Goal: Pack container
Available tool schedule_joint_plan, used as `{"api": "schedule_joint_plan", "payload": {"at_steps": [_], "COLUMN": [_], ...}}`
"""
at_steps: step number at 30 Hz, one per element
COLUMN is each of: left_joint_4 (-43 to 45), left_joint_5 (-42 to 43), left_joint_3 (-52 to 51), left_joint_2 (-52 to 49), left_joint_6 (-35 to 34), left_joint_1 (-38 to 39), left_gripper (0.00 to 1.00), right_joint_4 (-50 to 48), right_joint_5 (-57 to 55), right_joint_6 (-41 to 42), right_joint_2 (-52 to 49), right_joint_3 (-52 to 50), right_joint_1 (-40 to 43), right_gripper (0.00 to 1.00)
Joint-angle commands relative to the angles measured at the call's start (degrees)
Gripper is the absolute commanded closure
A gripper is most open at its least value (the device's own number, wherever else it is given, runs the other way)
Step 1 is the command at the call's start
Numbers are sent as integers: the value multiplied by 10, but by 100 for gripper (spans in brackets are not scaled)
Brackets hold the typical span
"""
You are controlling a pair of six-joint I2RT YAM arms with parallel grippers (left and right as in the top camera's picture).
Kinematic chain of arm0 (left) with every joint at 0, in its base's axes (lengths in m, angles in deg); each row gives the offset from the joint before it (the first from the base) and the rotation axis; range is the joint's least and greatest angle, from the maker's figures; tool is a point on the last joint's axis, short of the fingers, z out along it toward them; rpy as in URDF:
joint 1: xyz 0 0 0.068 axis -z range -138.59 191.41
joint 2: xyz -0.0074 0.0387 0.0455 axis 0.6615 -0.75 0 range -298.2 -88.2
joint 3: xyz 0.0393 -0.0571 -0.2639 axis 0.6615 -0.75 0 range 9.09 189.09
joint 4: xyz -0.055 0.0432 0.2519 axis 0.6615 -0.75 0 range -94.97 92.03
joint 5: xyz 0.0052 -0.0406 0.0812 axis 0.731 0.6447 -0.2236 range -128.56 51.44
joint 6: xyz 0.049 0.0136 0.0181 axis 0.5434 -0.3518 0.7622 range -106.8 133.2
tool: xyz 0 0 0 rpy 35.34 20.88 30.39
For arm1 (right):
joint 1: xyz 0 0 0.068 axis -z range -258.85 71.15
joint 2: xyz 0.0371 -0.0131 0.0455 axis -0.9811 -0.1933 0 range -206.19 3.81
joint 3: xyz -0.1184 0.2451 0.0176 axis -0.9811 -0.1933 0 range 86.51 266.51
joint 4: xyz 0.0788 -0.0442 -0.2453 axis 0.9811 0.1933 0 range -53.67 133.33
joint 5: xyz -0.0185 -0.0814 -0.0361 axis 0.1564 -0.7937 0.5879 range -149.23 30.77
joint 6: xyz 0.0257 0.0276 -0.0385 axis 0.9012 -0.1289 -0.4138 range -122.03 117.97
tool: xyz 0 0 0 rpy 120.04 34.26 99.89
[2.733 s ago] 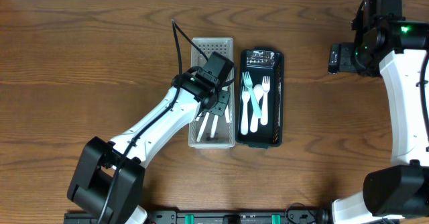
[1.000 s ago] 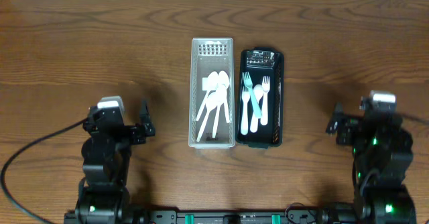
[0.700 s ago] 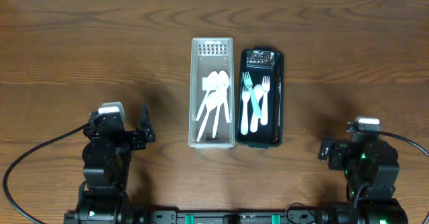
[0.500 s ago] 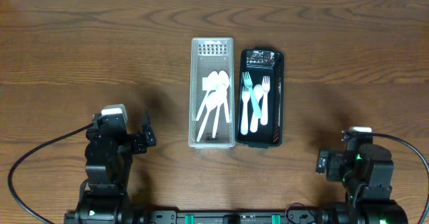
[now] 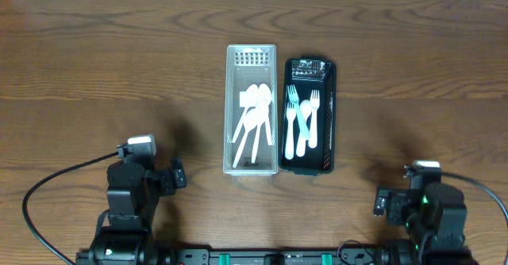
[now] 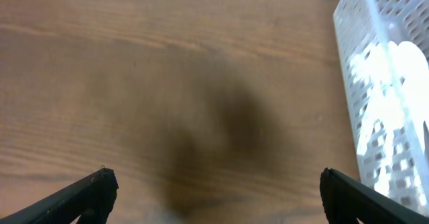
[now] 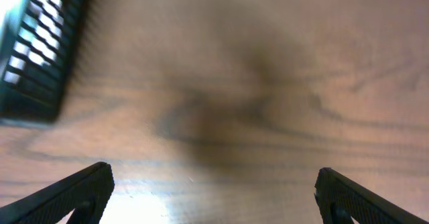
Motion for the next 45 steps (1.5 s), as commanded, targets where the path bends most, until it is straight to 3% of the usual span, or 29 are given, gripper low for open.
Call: {"api": "schedule_joint_plan", "payload": {"at_steps": [1,7,12,14,17,22,45], "left_joint_4": [-10,-25,-25,-25,-25,-25,-25], "left_joint_5": [-2,-2,-2,-2,-2,-2,-2], "left_joint_3": [-2,-2,-2,-2,-2,-2,-2], "left_joint_2": [-1,-1,-1,-1,-1,-1,-1], "left_joint_6": [-5,-5,-5,-5,-5,-5,-5], "left_joint_1": [2,2,2,2,2,2,2], "left_gripper": [2,2,2,2,2,2,2], "right_joint_4": [-5,-117,-349,-473,-576,-557,-558], "right_joint_5": [9,9,9,9,6,7,9], "right_joint_6": [11,-16,-103,-113,-113,-155,-155], "right_joint_2": [71,146,146,146,148,149,149], "right_joint_3": [-1,-49,-163,-229,-293,-292,-292], "right_joint_1": [-13,-18,-45,-54,-57,-59,-59], "right_gripper": [1,1,1,1,1,1,1]}}
